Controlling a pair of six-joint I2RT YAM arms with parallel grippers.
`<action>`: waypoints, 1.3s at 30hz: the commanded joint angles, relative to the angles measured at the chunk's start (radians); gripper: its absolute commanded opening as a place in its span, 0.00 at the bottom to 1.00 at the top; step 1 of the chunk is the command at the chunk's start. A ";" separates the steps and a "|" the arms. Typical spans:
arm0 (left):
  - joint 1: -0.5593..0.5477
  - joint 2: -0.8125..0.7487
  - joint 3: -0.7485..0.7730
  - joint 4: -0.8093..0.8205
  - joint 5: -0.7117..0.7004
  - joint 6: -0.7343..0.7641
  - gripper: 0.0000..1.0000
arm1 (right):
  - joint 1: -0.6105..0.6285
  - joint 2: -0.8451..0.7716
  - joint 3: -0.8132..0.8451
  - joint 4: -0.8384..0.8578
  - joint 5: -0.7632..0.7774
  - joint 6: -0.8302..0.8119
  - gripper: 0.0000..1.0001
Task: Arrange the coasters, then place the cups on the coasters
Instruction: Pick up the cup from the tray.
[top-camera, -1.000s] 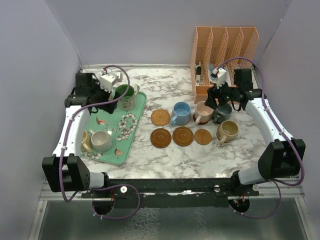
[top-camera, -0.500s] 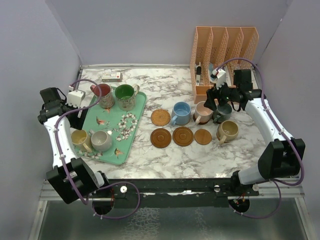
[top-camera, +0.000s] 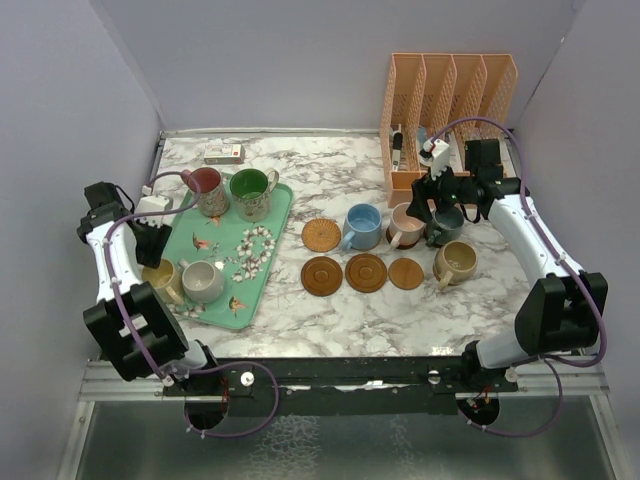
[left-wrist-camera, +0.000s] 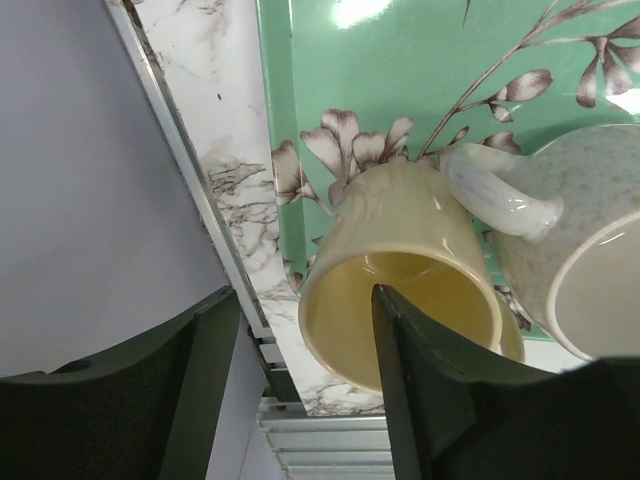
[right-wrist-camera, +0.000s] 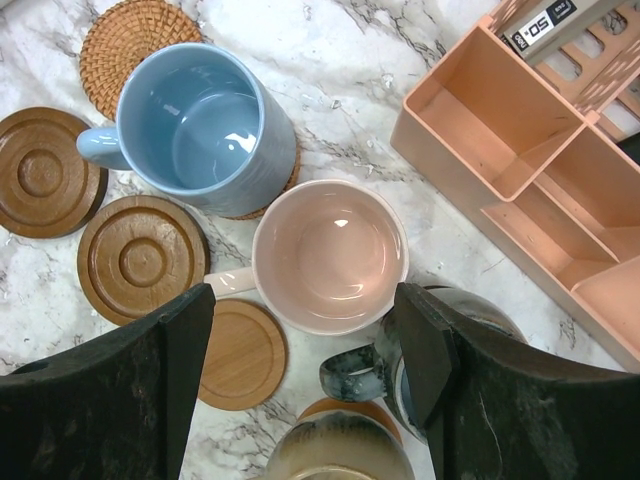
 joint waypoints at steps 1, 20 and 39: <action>0.012 0.044 0.000 -0.004 -0.020 0.029 0.56 | -0.007 0.010 0.001 -0.004 -0.029 -0.012 0.74; 0.015 0.152 -0.008 0.036 -0.027 0.012 0.25 | -0.007 0.022 0.002 -0.013 -0.033 -0.018 0.73; -0.189 0.232 0.302 -0.048 -0.118 0.145 0.00 | -0.007 0.027 0.002 -0.016 -0.029 -0.019 0.72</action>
